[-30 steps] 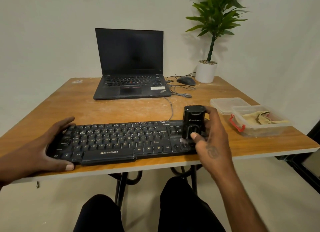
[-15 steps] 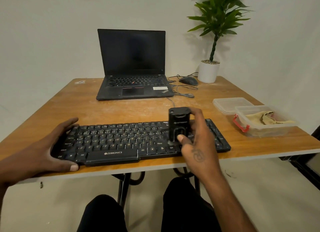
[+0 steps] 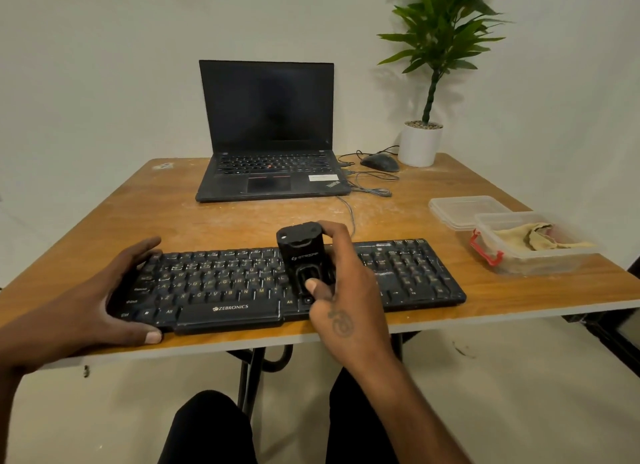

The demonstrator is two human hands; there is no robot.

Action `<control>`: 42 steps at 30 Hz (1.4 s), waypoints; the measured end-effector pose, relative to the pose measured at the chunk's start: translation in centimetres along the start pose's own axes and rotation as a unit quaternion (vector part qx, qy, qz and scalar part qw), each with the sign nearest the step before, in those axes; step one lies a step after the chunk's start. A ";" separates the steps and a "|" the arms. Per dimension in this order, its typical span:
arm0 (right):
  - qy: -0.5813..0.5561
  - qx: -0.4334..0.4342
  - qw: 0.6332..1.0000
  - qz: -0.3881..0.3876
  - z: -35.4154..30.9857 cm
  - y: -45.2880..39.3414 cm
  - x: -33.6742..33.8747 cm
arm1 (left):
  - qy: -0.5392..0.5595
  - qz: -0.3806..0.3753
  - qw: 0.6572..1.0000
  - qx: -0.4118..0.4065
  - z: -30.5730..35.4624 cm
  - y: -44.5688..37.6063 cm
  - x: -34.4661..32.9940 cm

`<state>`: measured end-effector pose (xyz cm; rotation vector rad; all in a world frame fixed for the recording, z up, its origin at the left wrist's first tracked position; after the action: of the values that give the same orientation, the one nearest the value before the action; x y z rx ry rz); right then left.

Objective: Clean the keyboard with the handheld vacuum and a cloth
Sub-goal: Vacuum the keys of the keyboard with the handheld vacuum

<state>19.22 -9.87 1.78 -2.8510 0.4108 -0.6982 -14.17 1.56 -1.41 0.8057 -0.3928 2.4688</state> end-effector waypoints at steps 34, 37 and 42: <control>-0.063 -0.072 0.983 0.157 4.5 -0.1 10.5 | -0.039 -0.003 0.999 -0.008 -3.4 -0.7 0.4; -0.062 -0.064 0.989 0.119 4.0 0.0 8.4 | -0.037 -0.009 0.999 -0.007 -3.4 -0.6 0.5; -0.082 -0.059 0.989 0.112 3.7 -0.1 8.3 | -0.026 0.004 0.999 -0.019 -2.6 -0.4 0.5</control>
<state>28.09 -11.91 2.11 -2.8791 0.7524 -0.4090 -15.50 3.15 -3.15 0.8543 -0.4616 2.4448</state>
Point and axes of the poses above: each hand's wrist, its own y-axis away from the middle knuckle, its own x-axis out of the back of the hand, z = x × y, the point moved 3 cm from there along -y, towards the middle knuckle, and after that the axes turned 9 degrees about -x, right-handed, at the moved point
